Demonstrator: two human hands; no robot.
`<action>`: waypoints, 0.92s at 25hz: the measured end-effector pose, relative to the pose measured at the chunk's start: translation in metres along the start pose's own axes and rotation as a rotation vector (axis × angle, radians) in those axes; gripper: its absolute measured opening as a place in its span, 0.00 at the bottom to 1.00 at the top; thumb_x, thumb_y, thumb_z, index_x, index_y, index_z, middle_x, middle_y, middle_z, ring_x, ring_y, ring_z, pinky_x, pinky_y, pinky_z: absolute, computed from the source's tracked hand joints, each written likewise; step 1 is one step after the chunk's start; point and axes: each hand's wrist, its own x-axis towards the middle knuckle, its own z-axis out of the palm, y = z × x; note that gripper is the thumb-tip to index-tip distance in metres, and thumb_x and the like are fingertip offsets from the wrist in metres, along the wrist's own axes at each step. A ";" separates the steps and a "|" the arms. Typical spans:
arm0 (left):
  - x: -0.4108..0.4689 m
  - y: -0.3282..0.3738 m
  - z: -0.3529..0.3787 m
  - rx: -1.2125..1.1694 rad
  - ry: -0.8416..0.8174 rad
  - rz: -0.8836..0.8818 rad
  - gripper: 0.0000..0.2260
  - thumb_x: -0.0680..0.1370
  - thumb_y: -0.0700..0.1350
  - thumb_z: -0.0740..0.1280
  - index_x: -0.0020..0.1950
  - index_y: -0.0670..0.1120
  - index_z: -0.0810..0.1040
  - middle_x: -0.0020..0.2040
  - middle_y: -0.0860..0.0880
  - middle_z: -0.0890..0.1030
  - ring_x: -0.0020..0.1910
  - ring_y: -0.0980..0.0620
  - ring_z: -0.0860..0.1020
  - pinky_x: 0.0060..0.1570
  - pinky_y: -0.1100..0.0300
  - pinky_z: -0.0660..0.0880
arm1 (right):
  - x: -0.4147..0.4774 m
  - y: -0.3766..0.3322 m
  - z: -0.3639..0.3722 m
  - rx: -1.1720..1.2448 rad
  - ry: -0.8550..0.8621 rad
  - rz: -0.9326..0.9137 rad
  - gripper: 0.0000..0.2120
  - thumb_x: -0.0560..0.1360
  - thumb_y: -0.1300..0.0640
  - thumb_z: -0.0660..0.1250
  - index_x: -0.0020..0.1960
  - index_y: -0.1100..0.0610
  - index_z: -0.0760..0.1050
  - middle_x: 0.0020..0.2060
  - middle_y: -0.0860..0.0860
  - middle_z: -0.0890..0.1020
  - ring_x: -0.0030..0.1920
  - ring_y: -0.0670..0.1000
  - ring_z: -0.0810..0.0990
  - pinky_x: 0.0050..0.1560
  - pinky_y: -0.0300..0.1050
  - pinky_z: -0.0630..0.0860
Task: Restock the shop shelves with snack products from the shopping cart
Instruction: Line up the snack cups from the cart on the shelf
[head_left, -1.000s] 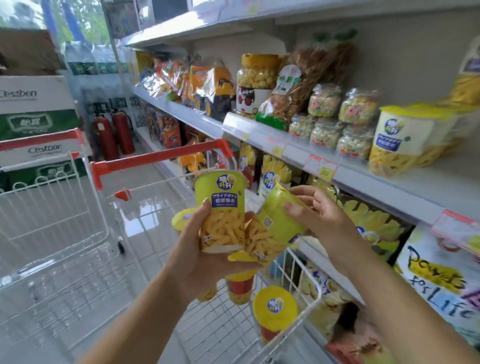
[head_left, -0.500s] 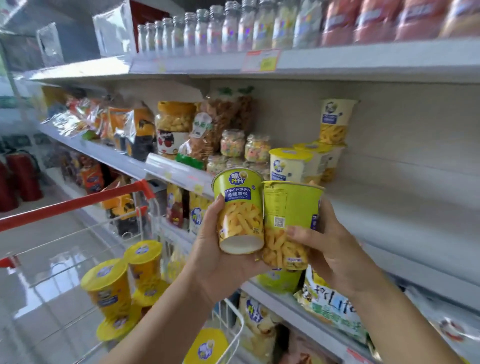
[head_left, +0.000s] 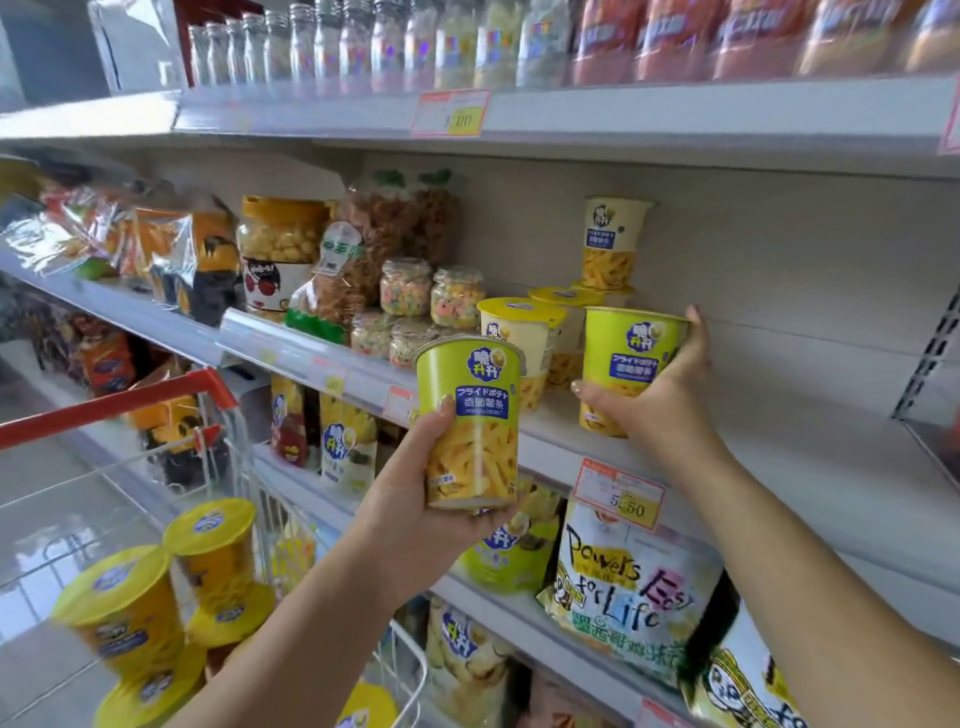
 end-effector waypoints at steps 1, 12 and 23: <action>0.001 -0.001 0.000 0.008 0.000 0.004 0.34 0.58 0.53 0.75 0.63 0.44 0.79 0.49 0.41 0.85 0.46 0.43 0.83 0.52 0.42 0.76 | 0.001 0.000 0.000 0.019 -0.028 0.020 0.60 0.62 0.58 0.81 0.78 0.47 0.42 0.73 0.54 0.59 0.65 0.46 0.69 0.68 0.45 0.69; 0.000 -0.008 -0.001 0.081 0.035 0.002 0.27 0.66 0.53 0.79 0.62 0.44 0.80 0.53 0.40 0.85 0.46 0.43 0.85 0.53 0.41 0.76 | -0.009 -0.003 -0.005 0.045 -0.062 0.044 0.42 0.67 0.66 0.77 0.70 0.51 0.53 0.46 0.45 0.74 0.38 0.39 0.77 0.30 0.28 0.72; -0.010 0.001 0.001 0.283 -0.062 0.028 0.28 0.65 0.51 0.76 0.63 0.44 0.79 0.58 0.41 0.84 0.52 0.44 0.84 0.54 0.46 0.80 | -0.003 -0.004 -0.004 0.144 -0.233 0.066 0.50 0.69 0.61 0.77 0.76 0.44 0.46 0.62 0.48 0.75 0.50 0.39 0.77 0.44 0.38 0.75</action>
